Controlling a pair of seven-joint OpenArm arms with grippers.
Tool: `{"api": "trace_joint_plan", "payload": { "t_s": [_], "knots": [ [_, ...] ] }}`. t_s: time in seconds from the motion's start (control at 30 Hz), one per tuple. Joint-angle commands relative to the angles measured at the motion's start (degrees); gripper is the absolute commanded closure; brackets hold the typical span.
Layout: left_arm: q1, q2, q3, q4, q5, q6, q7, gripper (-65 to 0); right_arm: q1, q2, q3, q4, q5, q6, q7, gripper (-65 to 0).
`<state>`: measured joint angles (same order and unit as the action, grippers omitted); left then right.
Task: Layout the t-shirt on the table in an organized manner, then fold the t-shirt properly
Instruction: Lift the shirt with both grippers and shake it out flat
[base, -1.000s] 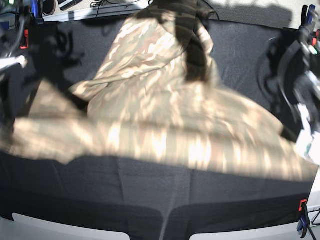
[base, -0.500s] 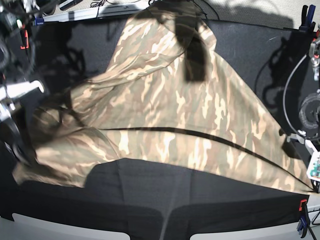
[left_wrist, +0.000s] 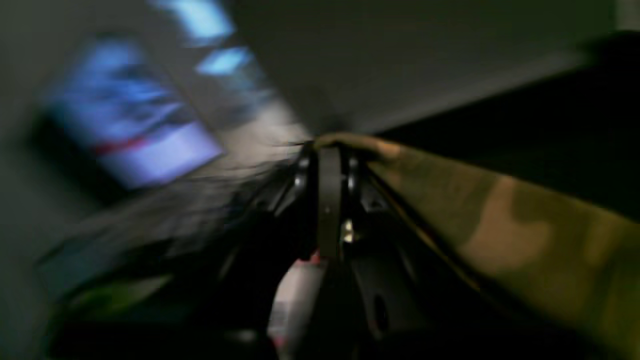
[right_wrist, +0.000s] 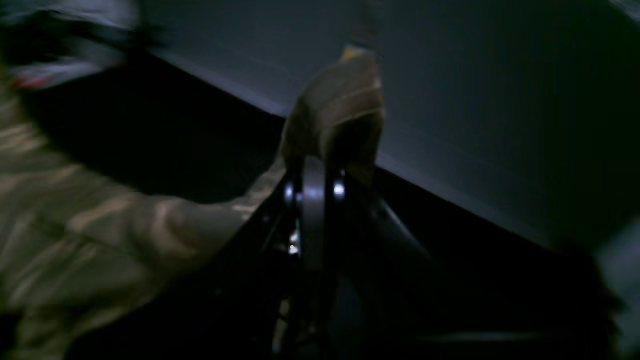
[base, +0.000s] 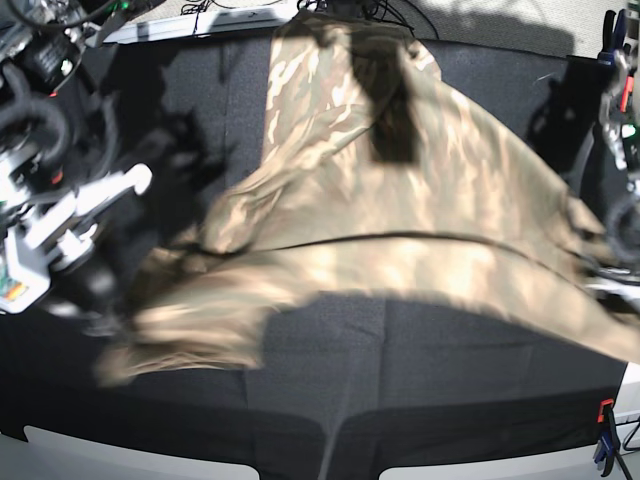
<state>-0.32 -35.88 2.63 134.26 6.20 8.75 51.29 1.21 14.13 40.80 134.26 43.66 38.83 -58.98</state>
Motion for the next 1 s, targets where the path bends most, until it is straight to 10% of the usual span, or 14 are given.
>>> {"api": "trace_joint_plan", "payload": {
  "t_s": [0.0, 0.13, 0.3, 0.4, 0.5, 0.67, 0.8, 0.97],
  "knots": [
    [-0.79, -0.11, -0.42, 0.74, -2.36, -2.54, -2.21, 0.0, 1.2, 0.76, 2.32, 0.74, -1.6, -3.39, 3.15, 0.0],
    [-0.79, 0.46, -0.44, 0.74, -9.81, -14.97, -2.64, 0.0, 2.56, 0.79, 10.08, 0.74, -4.94, -8.61, 4.87, 0.0],
    [-0.79, 0.46, -0.44, 0.74, 16.24, 5.49, 4.28, 0.0, 2.71, 0.79, 10.19, 0.74, 12.37, 1.17, 2.4, 0.0],
    [-0.76, 0.46, -0.44, 0.74, 25.88, 8.44, 6.05, 0.0, 2.71, 0.79, 6.78, 0.74, 19.12, 1.17, -0.83, 0.0],
    [-0.61, 0.48, -0.44, 0.74, 17.99, 7.89, 3.67, 0.0, 2.73, 0.42, 5.53, 0.74, 14.49, 1.17, -0.48, 0.0],
    [-0.66, 0.48, -0.44, 0.74, 7.32, -3.61, 1.2, 0.0, 2.73, -0.87, 7.98, 0.74, -0.17, -6.38, 3.63, 0.0],
    [-0.63, 0.63, -0.44, 0.74, 11.82, 8.09, 1.88, 0.0, 2.71, -0.94, 8.13, 0.74, 11.52, 1.17, 1.38, 0.0],
    [-0.59, 0.63, -0.42, 0.74, 6.88, 3.43, 1.75, 0.0, 2.71, -1.18, 7.76, 0.74, 18.27, 1.17, -3.87, 0.0]
  ]
}}
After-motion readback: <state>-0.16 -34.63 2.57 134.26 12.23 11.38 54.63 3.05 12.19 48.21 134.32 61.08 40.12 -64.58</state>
